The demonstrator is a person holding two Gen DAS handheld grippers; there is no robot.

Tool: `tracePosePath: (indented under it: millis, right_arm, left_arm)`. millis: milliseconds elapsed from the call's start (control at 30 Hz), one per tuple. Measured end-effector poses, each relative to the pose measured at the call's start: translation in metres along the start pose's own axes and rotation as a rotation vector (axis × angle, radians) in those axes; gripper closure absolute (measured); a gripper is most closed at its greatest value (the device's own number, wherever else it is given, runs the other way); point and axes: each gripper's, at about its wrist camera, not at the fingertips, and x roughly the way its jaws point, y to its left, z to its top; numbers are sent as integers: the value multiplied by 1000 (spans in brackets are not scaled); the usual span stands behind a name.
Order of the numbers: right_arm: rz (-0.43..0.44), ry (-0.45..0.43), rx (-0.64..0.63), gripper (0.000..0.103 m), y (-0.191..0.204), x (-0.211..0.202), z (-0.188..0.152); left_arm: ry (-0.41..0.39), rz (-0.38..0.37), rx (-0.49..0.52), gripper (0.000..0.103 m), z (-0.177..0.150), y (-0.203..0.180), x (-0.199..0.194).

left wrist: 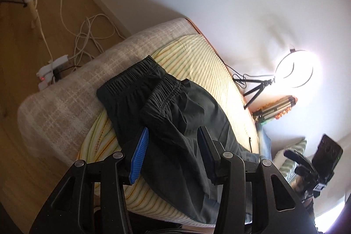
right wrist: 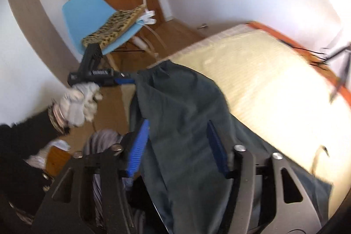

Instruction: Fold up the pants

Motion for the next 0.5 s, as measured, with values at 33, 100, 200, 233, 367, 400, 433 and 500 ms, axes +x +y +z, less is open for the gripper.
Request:
tracePosePath:
  millis: [33, 100, 200, 233, 367, 400, 433, 500]
  right_arm:
    - [10, 4, -4, 41, -2, 11, 10]
    - [23, 19, -29, 41, -2, 37, 31]
    - [41, 31, -55, 41, -3, 68, 59]
    - [50, 37, -57, 41, -5, 77, 66]
    - [54, 91, -83, 41, -6, 125, 91]
    - [57, 112, -87, 41, -6, 137, 93]
    - [57, 136, -91, 41, -6, 151, 97]
    - [52, 161, -94, 41, -8, 169, 100]
  left_arm:
    - [-1, 7, -6, 58, 1, 0, 1]
    - [-7, 22, -10, 58, 1, 1, 2]
    - [-11, 48, -2, 58, 2, 0, 4]
    - [-13, 69, 7, 58, 2, -1, 5]
    - [-19, 91, 13, 58, 1, -3, 8]
    - [-19, 98, 17, 58, 0, -3, 9]
    - [-19, 100, 23, 60, -1, -3, 10]
    - [-18, 120, 44, 61, -4, -6, 14]
